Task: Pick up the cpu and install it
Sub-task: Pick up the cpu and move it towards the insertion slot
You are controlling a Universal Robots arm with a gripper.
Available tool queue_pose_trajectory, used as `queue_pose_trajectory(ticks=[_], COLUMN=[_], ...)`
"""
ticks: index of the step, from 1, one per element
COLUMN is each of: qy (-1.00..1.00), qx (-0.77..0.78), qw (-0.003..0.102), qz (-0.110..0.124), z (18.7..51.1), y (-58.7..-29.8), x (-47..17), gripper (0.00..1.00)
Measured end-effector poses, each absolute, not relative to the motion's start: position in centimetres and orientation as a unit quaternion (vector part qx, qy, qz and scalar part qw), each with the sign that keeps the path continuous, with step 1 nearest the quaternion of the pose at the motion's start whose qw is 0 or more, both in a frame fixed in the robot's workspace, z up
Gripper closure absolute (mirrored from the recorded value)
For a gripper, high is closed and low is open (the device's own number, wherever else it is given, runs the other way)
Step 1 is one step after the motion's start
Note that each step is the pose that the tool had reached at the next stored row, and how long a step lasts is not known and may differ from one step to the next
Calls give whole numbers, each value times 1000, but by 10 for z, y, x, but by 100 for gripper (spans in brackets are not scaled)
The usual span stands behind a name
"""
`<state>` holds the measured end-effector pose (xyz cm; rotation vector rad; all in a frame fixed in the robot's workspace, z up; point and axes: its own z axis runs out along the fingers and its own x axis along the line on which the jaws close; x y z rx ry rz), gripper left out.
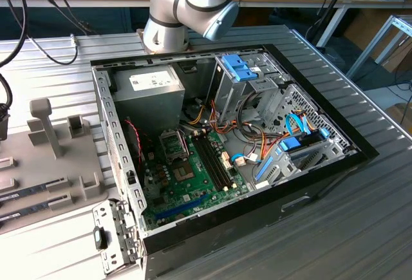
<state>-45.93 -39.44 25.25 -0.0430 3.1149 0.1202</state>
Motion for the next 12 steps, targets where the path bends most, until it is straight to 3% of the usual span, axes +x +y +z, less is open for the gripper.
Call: queue_pose_trajectory(ticks=[12], qy=[999], qx=[-14], qw=[12], qz=[41], z=[256], y=[-394], x=[-459], gripper=[53])
